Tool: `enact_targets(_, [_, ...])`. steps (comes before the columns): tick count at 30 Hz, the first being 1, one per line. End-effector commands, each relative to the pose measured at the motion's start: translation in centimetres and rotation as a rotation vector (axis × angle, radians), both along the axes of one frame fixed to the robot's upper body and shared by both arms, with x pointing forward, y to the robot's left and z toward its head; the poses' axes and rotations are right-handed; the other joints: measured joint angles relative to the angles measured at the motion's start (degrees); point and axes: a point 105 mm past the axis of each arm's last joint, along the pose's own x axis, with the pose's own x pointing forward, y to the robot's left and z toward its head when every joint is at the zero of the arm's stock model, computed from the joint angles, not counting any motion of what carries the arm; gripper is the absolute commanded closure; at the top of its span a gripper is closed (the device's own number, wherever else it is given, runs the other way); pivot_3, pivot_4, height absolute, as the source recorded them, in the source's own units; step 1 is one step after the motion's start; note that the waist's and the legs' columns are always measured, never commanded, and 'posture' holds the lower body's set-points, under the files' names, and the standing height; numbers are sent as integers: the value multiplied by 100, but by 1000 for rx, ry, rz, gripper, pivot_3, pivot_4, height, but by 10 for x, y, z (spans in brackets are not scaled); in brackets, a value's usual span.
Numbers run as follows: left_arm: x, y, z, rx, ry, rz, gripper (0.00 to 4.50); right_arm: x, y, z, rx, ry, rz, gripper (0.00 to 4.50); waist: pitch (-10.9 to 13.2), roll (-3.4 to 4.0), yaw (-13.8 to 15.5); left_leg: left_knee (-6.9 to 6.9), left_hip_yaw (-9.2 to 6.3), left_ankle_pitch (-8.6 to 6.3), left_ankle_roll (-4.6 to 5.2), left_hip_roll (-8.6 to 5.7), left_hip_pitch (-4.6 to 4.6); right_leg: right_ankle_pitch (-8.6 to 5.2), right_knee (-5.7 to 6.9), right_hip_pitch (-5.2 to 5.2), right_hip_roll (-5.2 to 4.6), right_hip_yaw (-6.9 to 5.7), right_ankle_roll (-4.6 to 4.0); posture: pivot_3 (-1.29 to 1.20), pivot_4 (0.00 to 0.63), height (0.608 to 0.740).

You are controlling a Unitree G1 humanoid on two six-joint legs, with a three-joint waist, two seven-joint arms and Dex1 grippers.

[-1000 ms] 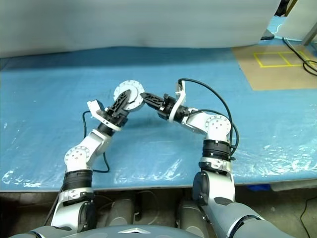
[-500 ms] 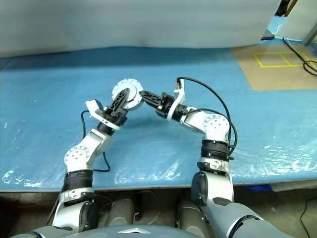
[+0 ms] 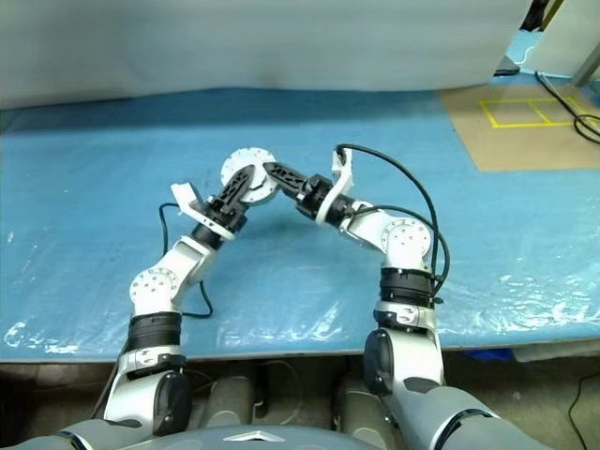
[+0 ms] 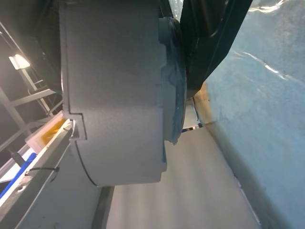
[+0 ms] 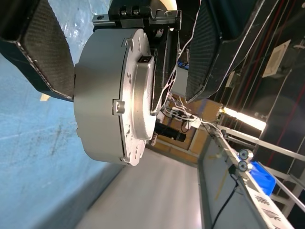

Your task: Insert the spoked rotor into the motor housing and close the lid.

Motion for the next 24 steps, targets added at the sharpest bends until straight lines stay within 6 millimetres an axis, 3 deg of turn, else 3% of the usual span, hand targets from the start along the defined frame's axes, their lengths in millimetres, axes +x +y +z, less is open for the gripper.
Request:
enact_targets(1, [5,4,27,-20,-87,36,2035,-7,10,18,40,-45,66,1071,0,0,0,0,0,0,0,0,-1,0,0,-1,0,0,0,0,150,740])
enact_targets(7, [19,41,45,2,-159,272,2035,-3,5,16,-49,-114,13,1071,0,0,-9,2,-4,0,0,1,0,0,0,1,0,-1,0,0,150,740])
enact_targets(12, [21,68,58,3,-178,378,2035,-8,-2,29,-89,-275,-13,1071,1,-1,5,4,-14,0,0,-1,-11,0,-2,-1,0,-11,0,0,150,740])
enact_targets(16, [24,85,46,156,-155,485,2035,-22,3,26,-276,-469,25,1071,1,-2,17,6,-31,0,0,-4,-18,0,-6,3,0,-20,1,0,150,740])
enact_targets(20, [23,107,31,228,-106,558,2035,-29,8,14,-592,-750,44,1071,2,-3,18,18,-45,0,0,-2,-20,3,-3,8,1,-29,7,0,150,740])
enact_targets(24, [24,134,13,245,-18,629,2035,-27,2,15,-657,-833,39,1071,3,-5,2,28,-53,0,0,-3,-18,6,0,17,1,-30,14,0,150,740])
